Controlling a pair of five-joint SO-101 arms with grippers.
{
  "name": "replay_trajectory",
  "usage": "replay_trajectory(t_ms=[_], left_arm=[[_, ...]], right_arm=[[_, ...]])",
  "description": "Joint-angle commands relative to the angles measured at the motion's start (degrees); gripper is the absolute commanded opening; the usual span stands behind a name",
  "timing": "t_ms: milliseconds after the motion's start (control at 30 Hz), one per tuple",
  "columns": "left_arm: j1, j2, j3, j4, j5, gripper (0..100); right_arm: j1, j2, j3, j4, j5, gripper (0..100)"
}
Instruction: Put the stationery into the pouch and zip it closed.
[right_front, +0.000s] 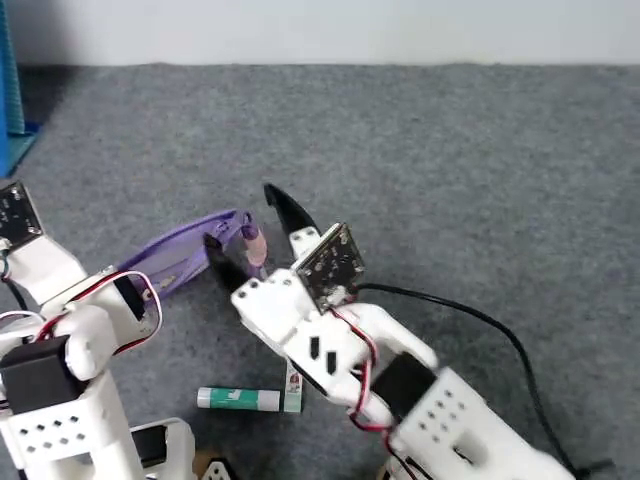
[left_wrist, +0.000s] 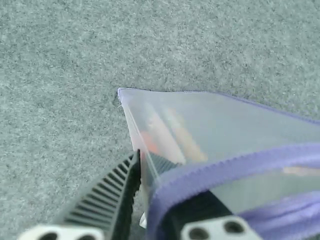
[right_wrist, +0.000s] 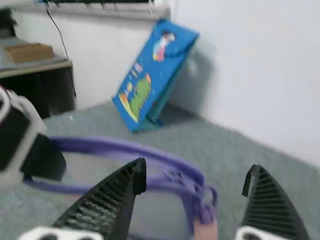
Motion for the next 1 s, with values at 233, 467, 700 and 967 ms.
replay_trajectory(t_ms=[233, 467, 700, 967], left_arm=[[-6.42, -0.09, -4.0, -0.09, -0.97, 1], [-7.12, -0.09, -3.74, 0.09, -2.37, 1], [-7.12, -0.09, -3.65, 0.18, -2.37, 1], [-7.12, -0.09, -3.65, 0.18, -2.29, 1]], right_arm=[[2.51, -13.49, -4.04, 38.9, -15.65, 26.4], [2.07, -13.32, 0.7, 48.92, -20.22, 26.3], [1.54, -13.23, 4.66, 49.36, -20.13, 26.3], [-3.12, 1.63, 3.78, 48.13, -21.1, 26.3]])
